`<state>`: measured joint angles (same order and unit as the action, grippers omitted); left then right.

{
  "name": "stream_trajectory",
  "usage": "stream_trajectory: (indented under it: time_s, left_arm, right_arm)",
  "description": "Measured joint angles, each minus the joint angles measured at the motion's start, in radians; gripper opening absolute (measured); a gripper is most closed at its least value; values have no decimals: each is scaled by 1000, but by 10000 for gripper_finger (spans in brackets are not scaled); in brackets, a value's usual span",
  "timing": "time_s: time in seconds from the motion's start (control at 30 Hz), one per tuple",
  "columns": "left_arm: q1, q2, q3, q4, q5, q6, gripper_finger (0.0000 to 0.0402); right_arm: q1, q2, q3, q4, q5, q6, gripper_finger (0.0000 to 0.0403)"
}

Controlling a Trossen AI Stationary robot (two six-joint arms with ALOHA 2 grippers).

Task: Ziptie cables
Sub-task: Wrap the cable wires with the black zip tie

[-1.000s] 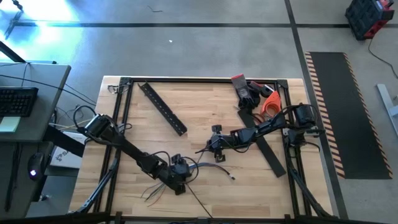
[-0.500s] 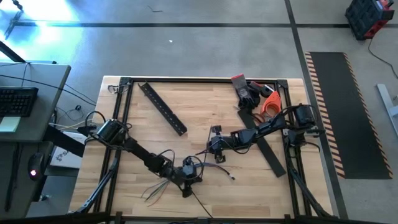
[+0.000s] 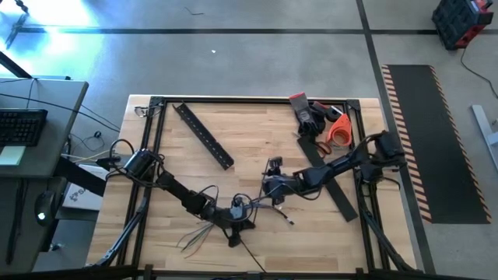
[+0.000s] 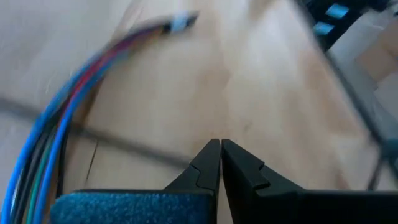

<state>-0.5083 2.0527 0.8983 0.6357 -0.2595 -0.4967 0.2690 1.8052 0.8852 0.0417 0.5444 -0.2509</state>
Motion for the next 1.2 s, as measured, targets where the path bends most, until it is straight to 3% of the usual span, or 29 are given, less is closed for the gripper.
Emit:
stream_trajectory:
  time_s: [0.17, 0.27, 0.43, 0.6, 0.73, 0.87, 1.0, 1.2]
  left_arm:
    - [-37, -55, 39, 12, -18, 88, 0]
    - [-60, -116, 41, -35, -60, 121, 0]
    - [-105, -225, 43, -261, -194, 128, 0]
    - [-132, -271, 43, -426, -305, 54, 0]
    - [-134, -258, 43, -448, -315, 25, 0]
    - [-132, -251, 43, -457, -319, 10, 0]
    - [-132, -251, 43, -459, -320, 3, 0]
    - [-132, -251, 43, -460, -326, 0, 0]
  right_arm:
    - [62, -22, 2, 28, 11, 152, 150]
    - [109, -7, 2, 76, -35, 271, 150]
    - [195, 80, 2, 276, -133, 371, 144]
    - [245, 224, 23, 503, -139, 442, 137]
    - [239, 317, 125, 432, -135, 493, 128]
    - [235, 357, 247, 242, -208, 500, 116]
    - [246, 345, 315, 43, -240, 483, 101]
    - [294, 258, 317, -113, -257, 407, 86]
